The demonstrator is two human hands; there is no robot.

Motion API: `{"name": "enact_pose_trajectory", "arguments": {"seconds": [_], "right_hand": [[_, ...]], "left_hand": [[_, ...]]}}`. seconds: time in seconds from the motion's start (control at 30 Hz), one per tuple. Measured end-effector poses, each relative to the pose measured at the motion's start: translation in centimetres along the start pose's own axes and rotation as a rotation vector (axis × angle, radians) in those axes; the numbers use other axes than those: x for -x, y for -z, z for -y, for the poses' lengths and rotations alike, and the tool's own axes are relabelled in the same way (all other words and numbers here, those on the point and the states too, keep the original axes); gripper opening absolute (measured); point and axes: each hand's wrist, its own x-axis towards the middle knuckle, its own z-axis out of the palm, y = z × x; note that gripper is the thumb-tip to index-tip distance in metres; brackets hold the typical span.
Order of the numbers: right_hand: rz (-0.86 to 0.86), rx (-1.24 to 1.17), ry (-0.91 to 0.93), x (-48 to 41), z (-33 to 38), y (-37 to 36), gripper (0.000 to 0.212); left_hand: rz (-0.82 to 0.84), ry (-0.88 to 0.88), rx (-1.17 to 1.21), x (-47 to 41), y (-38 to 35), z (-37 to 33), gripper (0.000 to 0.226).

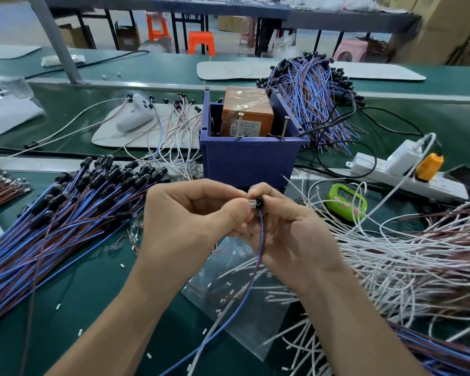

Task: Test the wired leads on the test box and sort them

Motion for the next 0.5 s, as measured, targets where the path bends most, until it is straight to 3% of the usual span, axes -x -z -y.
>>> {"name": "enact_pose_trajectory", "arguments": {"seconds": [0.5], "right_hand": [[-0.130,0.117,0.051,-0.23,-0.30,0.17,0.019]], "left_hand": [[-0.044,-0.217,-0.230,0.21,0.04,0.20,0.030]]}}
